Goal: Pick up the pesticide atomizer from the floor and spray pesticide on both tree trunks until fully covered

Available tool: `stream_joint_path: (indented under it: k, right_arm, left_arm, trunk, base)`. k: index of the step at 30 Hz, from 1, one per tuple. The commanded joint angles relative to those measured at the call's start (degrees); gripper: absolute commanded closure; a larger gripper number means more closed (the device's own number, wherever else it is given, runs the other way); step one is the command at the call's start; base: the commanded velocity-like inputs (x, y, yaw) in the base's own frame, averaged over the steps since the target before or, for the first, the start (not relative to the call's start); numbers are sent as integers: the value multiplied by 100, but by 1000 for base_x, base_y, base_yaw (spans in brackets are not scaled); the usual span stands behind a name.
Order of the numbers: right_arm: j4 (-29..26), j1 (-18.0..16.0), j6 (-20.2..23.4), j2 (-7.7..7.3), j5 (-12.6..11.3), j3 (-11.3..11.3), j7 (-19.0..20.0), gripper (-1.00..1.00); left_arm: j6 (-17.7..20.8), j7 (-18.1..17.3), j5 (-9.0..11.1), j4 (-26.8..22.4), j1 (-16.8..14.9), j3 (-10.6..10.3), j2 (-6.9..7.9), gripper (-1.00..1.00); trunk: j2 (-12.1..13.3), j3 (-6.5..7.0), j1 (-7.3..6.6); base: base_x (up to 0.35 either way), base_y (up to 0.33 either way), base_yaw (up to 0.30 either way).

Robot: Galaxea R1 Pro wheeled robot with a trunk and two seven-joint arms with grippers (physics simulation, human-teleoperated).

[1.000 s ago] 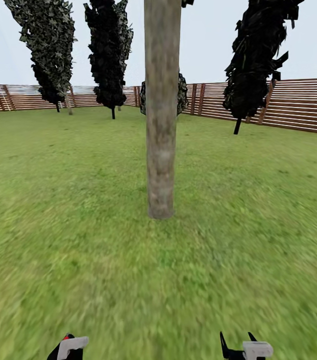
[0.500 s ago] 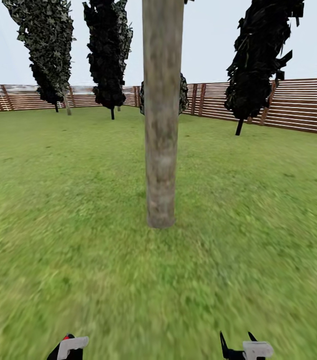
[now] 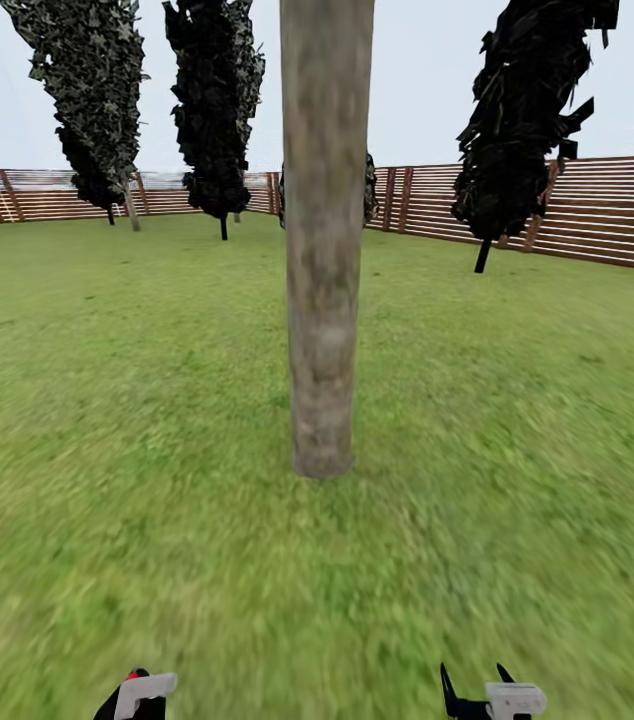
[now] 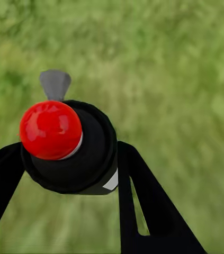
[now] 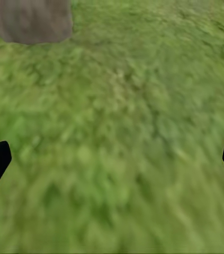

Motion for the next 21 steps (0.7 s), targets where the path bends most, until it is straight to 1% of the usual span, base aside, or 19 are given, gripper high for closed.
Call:
stream_joint_path:
  k: [1,13,16,19,21]
  right_arm:
    - [0,0,0,0,0,0,0,-100]
    - [0,-2,0,1,0,0,0,-100]
    - [3,0,0,6,0,0,0,-100]
    - [15,-1,6,5,23,3,9,-100]
    - [-30,-2,20,-28,336,1,23,-100]
  left_arm:
    - [0,0,0,-1,0,0,0,100]
    - [0,0,-2,-8,0,10,32,100]
    - [0,0,-1,-8,2,16,54,100]
    - [16,-62,-33,-54,0,-37,54,100]
    - [60,-172,-58,-83,-27,-69,56,100]
  trunk:
    - [0,0,0]
    - [0,0,0]
    - [0,0,0]
    - [0,0,0]
    - [0,0,0]
  base:
    - [338,0,0]
    - [333,0,0]
    - [215,-52,0]
    - [14,-4,0]
    - [1,0,0]
